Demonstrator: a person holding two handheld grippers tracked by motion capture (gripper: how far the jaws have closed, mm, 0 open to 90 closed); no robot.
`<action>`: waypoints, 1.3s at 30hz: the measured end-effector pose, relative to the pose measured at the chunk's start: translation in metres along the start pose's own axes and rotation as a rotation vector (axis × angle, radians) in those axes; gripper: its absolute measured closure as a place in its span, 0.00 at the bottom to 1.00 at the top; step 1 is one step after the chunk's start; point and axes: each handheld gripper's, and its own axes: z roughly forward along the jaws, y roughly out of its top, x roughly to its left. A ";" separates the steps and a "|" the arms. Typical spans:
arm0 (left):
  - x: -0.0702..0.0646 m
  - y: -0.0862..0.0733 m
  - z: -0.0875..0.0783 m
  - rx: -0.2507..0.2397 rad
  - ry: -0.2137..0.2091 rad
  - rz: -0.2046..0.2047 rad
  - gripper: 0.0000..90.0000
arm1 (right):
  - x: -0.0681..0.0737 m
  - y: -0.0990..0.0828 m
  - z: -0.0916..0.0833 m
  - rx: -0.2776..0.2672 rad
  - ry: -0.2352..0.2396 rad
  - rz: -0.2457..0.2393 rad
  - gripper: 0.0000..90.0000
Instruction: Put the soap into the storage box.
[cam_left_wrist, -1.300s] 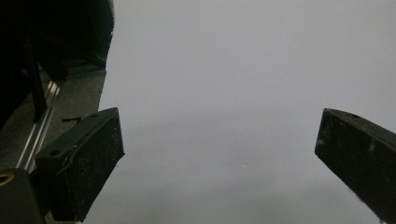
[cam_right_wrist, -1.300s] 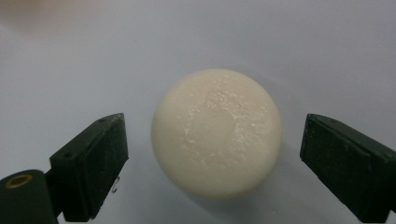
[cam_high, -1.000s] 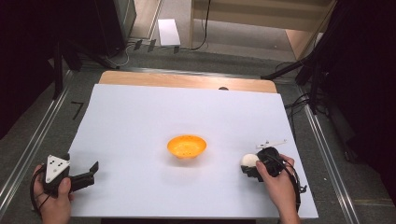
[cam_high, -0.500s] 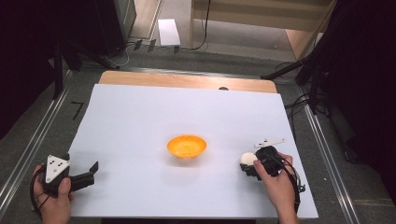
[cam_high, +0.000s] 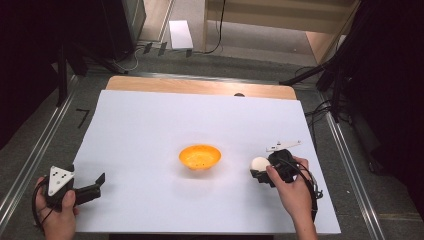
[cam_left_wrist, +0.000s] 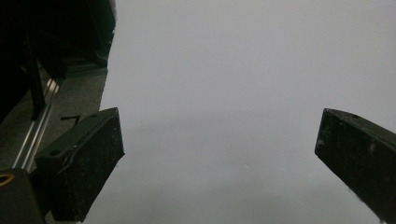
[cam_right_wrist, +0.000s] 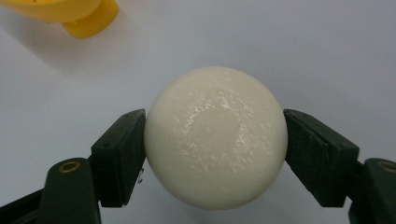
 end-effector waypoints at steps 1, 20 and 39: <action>0.000 0.000 0.000 0.000 0.000 0.000 0.01 | 0.001 0.002 0.000 0.001 0.002 -0.005 0.28; 0.000 0.000 0.000 0.000 0.000 0.004 0.01 | 0.016 0.027 0.009 -0.012 0.050 -0.046 0.28; 0.000 0.000 0.000 0.006 -0.002 0.007 0.01 | 0.037 0.054 0.015 -0.019 0.067 -0.099 0.28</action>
